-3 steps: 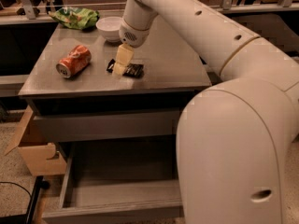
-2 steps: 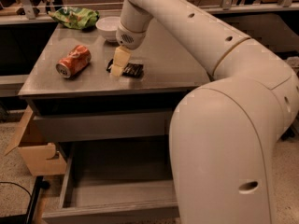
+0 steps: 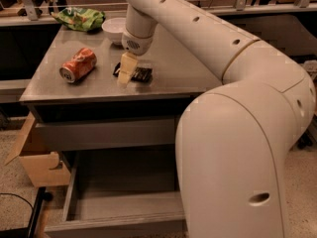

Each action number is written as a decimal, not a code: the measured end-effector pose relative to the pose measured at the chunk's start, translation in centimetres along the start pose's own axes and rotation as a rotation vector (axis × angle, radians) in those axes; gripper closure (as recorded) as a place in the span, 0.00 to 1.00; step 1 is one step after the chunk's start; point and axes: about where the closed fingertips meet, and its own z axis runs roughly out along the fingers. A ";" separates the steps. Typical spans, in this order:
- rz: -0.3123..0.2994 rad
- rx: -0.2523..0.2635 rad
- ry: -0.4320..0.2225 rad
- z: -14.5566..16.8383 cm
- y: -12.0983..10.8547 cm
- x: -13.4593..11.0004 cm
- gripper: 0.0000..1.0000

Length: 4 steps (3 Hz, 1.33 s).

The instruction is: Place rxbar chocolate into middle drawer

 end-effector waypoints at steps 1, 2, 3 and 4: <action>0.004 0.001 0.014 0.6 -0.1 0.3 0.00; 0.009 0.000 0.029 1.2 -0.4 0.6 0.18; 0.012 -0.007 0.037 1.8 -0.5 0.7 0.39; 0.012 -0.007 0.037 1.3 -0.6 0.5 0.63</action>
Offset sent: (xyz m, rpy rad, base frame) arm 0.0089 -0.0079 -0.0126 -0.0390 0.0105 -0.0252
